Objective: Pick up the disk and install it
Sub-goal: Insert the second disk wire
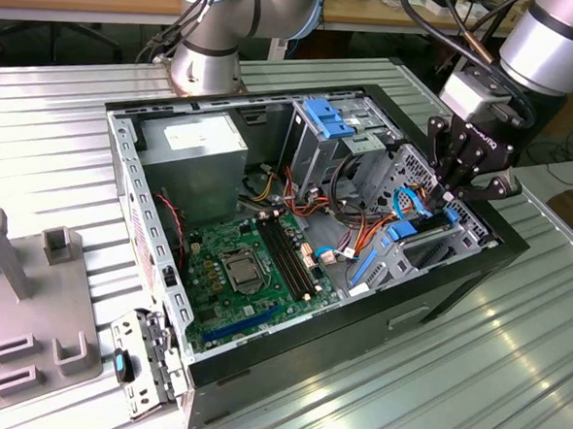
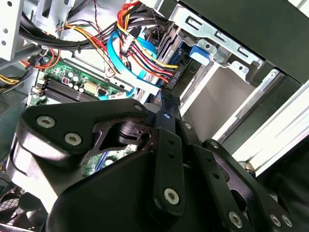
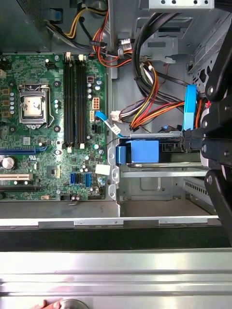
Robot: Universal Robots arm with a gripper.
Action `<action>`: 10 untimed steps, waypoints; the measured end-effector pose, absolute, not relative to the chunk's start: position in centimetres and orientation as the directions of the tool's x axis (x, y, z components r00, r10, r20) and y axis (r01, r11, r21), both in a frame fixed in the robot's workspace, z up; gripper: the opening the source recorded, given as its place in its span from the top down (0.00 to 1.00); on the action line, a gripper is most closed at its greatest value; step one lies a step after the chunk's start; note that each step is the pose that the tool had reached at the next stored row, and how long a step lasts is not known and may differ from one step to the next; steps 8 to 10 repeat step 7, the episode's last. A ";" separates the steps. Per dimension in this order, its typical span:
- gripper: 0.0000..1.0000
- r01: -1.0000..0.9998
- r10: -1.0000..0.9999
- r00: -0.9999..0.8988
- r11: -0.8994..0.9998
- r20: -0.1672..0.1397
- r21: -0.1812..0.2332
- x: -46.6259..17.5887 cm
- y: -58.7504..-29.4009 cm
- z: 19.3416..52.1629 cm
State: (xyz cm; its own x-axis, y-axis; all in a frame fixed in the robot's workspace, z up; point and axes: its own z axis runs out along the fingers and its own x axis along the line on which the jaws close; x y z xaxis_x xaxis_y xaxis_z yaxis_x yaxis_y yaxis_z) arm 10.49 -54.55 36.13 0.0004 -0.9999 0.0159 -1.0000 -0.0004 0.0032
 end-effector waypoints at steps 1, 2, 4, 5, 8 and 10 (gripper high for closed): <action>0.89 -1.000 -1.000 0.000 0.000 0.016 0.003 10.5 -54.6 36.1; 0.89 -1.000 -1.000 0.000 0.000 0.016 0.003 10.5 -54.6 36.1; 0.89 -1.000 -1.000 0.000 0.000 0.015 0.003 10.5 -54.6 36.1; 0.89 -1.000 -1.000 0.000 0.000 0.015 0.003 10.5 -54.6 36.1; 0.89 -1.000 -1.000 0.000 0.000 0.015 0.003 10.5 -54.6 36.1; 0.89 -1.000 -1.000 0.000 0.000 0.015 0.003 10.5 -54.6 36.1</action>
